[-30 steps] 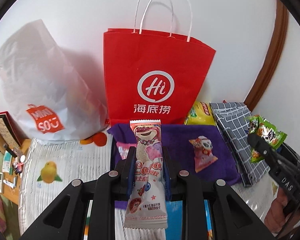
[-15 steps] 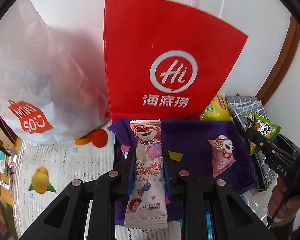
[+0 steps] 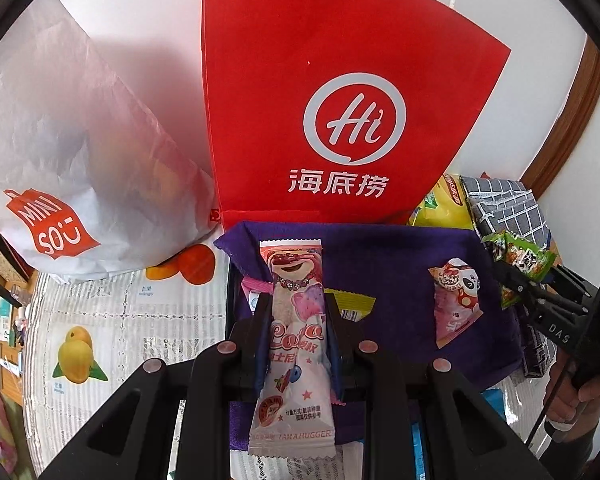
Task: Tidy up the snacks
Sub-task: 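Release the green bag onto the towel with the right tool while the left tool holds the candy bar, then open the left tool to drop the white-pink candy bar onto the towel while the right tool withdraws, then move both tools down to the snacks lying beside the blue tissue pack, then grasp the white paper packet with the left tool while the right tool grasps the yellow triangular bag, then carry the white packet with the left tool while the right tool carries the yellow bag to the towel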
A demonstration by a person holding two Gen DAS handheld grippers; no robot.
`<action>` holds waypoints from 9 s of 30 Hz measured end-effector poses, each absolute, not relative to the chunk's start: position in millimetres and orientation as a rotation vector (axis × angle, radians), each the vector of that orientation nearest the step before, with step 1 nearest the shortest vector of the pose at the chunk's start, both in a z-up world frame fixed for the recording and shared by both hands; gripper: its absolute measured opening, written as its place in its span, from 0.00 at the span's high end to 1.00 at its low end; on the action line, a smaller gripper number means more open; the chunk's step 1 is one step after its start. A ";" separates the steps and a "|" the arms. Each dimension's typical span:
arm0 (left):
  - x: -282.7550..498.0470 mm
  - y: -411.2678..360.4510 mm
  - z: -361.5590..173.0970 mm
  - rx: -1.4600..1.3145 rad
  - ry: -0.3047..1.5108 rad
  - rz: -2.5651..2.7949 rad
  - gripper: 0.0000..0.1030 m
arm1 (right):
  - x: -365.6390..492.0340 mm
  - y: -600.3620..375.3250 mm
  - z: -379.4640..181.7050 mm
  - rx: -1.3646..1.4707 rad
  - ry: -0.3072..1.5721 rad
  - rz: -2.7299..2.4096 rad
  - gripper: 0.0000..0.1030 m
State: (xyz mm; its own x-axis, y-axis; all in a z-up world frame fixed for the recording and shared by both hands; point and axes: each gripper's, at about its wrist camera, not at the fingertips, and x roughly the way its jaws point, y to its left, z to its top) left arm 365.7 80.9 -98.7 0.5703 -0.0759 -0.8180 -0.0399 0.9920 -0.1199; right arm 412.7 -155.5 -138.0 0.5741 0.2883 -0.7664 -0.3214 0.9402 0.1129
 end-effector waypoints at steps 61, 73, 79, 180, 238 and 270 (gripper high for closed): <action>374.8 51.0 -125.9 -0.037 1.071 -0.081 0.77 | 402.5 -144.3 -129.9 -0.094 0.919 0.355 0.45; 373.6 46.1 -125.5 -0.012 1.073 -0.097 0.77 | 398.1 -146.0 -121.3 -0.080 0.900 0.350 0.45; 368.7 40.6 -121.8 0.022 1.075 -0.123 0.76 | 387.3 -142.0 -111.7 -0.077 0.883 0.347 0.45; 142.3 52.3 -185.9 -0.014 1.038 -0.113 0.46 | 151.8 -208.7 -186.0 0.039 0.912 0.263 0.57; 154.1 66.1 -107.2 -0.067 0.913 -0.123 0.47 | 165.0 -184.0 -128.1 0.046 0.818 0.313 0.57; 344.6 70.8 -61.1 -0.077 0.872 -0.124 0.47 | 369.6 -134.2 -83.0 0.007 0.768 0.329 0.58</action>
State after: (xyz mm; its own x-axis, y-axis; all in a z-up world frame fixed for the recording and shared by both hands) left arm 344.6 70.8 -61.1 0.6367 -0.1400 -0.7583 0.0774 0.9900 -0.1178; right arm 369.6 -134.2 -83.0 0.6707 0.2947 -0.6807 -0.2895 0.9489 0.1256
